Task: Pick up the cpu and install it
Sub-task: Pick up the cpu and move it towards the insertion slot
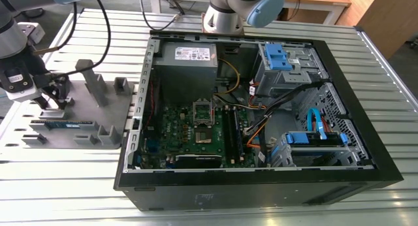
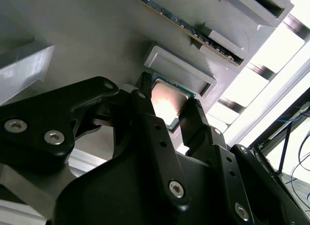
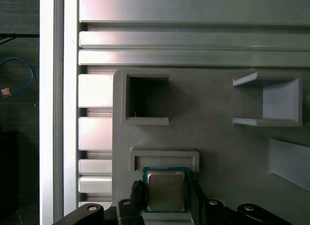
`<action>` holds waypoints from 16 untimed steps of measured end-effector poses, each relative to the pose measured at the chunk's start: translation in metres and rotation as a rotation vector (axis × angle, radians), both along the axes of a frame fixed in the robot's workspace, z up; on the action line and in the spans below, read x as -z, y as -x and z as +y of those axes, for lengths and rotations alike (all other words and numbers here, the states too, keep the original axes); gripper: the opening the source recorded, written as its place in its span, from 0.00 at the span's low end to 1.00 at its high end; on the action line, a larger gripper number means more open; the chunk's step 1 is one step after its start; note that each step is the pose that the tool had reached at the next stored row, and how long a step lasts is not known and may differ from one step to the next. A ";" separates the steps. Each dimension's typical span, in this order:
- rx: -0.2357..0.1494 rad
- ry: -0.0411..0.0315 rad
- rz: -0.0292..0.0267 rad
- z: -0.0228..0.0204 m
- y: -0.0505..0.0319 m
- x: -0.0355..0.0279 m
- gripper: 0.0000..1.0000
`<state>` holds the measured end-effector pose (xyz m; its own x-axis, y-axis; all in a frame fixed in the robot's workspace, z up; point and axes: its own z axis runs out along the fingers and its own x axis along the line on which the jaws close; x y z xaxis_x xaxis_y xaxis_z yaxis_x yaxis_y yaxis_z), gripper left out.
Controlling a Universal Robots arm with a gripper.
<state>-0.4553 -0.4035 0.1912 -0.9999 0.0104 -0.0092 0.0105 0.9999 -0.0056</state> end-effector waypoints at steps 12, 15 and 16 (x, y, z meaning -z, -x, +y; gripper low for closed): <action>0.000 0.0001 0.0002 0.0000 0.0000 -0.0062 0.47; 0.000 0.0000 0.0001 0.0000 0.0000 -0.0078 0.47; 0.000 0.0000 0.0002 0.0000 0.0000 -0.0087 0.47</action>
<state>-0.4553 -0.4035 0.1999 -0.9999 0.0105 -0.0090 0.0105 0.9999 -0.0056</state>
